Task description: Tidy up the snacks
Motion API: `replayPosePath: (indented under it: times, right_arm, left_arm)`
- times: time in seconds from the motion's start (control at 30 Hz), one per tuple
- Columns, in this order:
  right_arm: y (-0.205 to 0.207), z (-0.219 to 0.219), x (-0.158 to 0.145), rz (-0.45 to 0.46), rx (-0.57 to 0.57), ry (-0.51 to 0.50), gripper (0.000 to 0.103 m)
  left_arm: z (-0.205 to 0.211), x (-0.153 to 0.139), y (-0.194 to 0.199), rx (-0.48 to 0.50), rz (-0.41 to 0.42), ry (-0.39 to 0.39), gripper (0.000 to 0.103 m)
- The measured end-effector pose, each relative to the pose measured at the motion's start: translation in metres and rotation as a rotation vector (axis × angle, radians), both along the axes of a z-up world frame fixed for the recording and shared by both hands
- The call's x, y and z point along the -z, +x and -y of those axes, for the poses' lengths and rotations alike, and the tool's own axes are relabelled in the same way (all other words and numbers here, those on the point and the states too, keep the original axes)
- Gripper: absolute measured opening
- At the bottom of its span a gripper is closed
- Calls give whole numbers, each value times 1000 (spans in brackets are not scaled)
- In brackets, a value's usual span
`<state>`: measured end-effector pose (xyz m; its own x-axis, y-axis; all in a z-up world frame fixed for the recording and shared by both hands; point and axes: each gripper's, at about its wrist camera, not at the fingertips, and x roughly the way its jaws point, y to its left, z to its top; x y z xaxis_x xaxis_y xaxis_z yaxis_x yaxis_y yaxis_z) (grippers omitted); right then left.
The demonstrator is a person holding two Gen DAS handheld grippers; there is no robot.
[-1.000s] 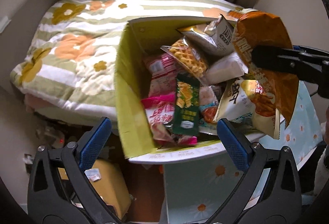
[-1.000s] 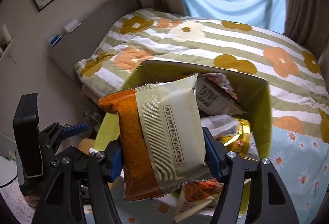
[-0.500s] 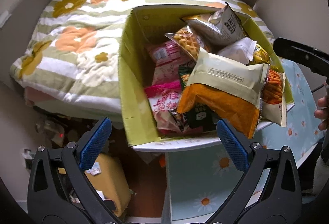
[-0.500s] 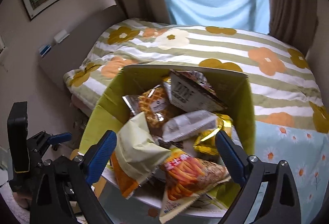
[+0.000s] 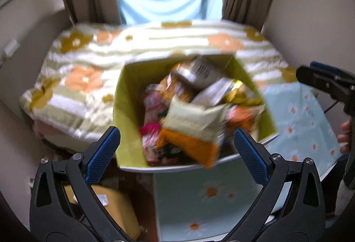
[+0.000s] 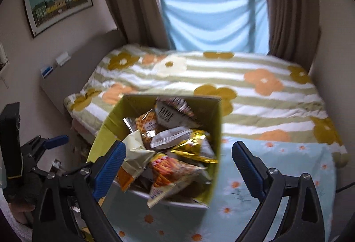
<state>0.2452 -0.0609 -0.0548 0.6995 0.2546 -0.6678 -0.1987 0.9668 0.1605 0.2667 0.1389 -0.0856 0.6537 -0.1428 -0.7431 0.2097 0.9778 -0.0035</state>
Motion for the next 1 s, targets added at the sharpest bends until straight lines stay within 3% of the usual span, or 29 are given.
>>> replayPosePath:
  times: [0.23, 0.3, 0.67, 1.0]
  right_arm:
    - [-82, 51, -52, 131, 132, -69, 95]
    - [-105, 63, -58, 149, 157, -71, 102]
    - [-188, 89, -45, 211, 286, -124, 102]
    - [-204, 97, -44, 223, 301, -114, 102]
  left_arm:
    - [38, -59, -68, -25, 183, -100, 102]
    - [45, -66, -87, -21, 202, -123, 102]
    - [74, -69, -168, -47, 282, -106, 102]
    - [92, -74, -186, -40, 316, -75, 102]
